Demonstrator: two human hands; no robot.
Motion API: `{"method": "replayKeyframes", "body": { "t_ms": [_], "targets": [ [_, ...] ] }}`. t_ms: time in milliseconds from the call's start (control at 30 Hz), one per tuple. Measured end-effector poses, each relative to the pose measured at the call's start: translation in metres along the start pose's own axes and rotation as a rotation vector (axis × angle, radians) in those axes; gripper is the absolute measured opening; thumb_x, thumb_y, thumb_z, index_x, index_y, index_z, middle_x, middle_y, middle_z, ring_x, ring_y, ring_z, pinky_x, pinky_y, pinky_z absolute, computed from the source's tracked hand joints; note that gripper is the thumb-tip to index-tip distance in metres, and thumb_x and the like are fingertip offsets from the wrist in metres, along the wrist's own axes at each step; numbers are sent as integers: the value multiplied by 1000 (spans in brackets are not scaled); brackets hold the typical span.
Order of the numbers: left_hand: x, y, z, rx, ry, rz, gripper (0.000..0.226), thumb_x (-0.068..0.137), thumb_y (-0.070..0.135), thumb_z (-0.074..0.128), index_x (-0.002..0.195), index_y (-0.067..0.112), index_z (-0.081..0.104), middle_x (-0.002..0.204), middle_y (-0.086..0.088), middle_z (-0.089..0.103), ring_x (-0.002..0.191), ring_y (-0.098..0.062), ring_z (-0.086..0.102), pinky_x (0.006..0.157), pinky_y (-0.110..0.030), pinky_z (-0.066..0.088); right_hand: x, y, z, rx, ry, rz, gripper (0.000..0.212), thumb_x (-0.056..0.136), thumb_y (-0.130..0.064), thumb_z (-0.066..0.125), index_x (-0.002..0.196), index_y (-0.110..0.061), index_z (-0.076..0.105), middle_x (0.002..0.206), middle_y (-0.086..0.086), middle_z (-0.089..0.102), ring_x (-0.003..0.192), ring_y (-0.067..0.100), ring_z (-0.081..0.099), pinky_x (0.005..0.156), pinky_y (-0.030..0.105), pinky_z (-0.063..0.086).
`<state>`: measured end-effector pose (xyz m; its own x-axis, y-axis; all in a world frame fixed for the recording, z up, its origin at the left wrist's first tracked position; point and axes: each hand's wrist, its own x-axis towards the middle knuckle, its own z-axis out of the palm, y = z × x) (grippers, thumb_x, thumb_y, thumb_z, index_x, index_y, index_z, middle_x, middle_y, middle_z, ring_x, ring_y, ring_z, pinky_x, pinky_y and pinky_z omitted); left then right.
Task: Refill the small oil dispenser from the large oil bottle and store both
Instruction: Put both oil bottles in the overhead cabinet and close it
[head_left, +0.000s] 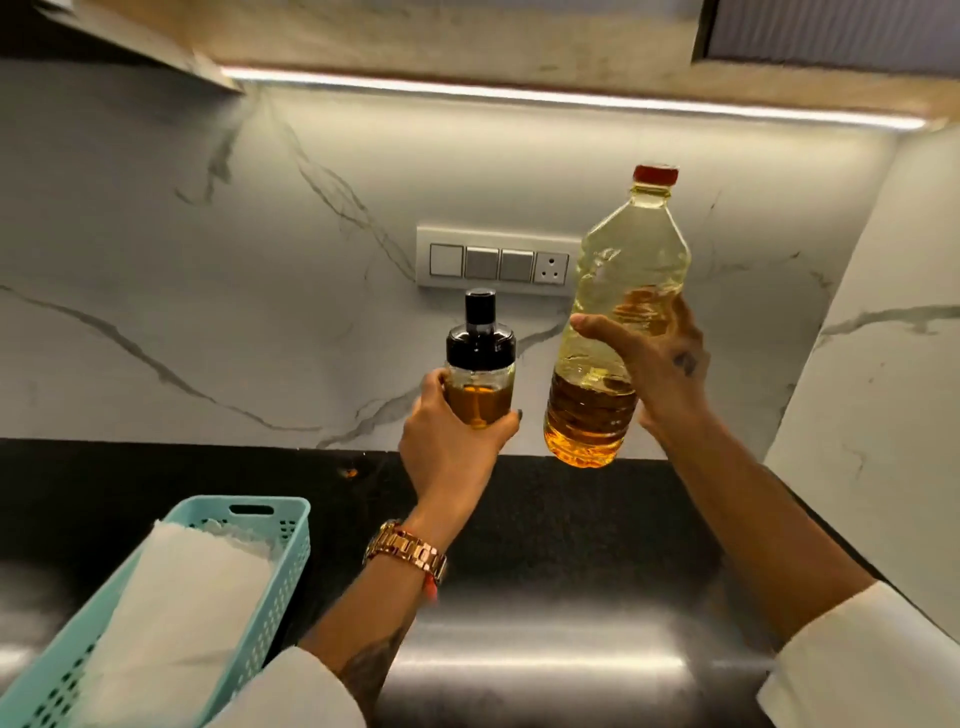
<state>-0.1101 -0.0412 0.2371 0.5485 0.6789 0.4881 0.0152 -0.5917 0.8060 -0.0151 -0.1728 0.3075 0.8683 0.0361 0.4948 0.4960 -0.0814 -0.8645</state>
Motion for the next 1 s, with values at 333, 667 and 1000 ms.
{"method": "replayKeyframes", "body": {
  "t_ms": [333,667,1000],
  "targets": [
    [33,84,-90,-15,-10,138,81,69,52,73,133,21,34,130,-2,52,116,-25,53,86,-33,42,12,-136,-25,229,-149,-27,47,61,-24,82,104,-23,62,101,-2,69,94,17,65,76,34,54],
    [98,177,-164,-69,106,250,83,59,50,80,124,19,39,113,-2,56,99,-25,57,82,-37,49,44,-269,-41,288,-302,-72,51,72,-33,71,118,-20,56,99,-4,68,80,12,65,44,16,49],
    [190,226,-193,-146,217,226,84,59,40,82,123,17,34,104,-5,50,90,-24,57,82,-43,54,115,-339,-14,397,-333,-101,74,55,-31,84,119,-14,51,97,4,71,78,25,71,64,38,58]
  ]
}}
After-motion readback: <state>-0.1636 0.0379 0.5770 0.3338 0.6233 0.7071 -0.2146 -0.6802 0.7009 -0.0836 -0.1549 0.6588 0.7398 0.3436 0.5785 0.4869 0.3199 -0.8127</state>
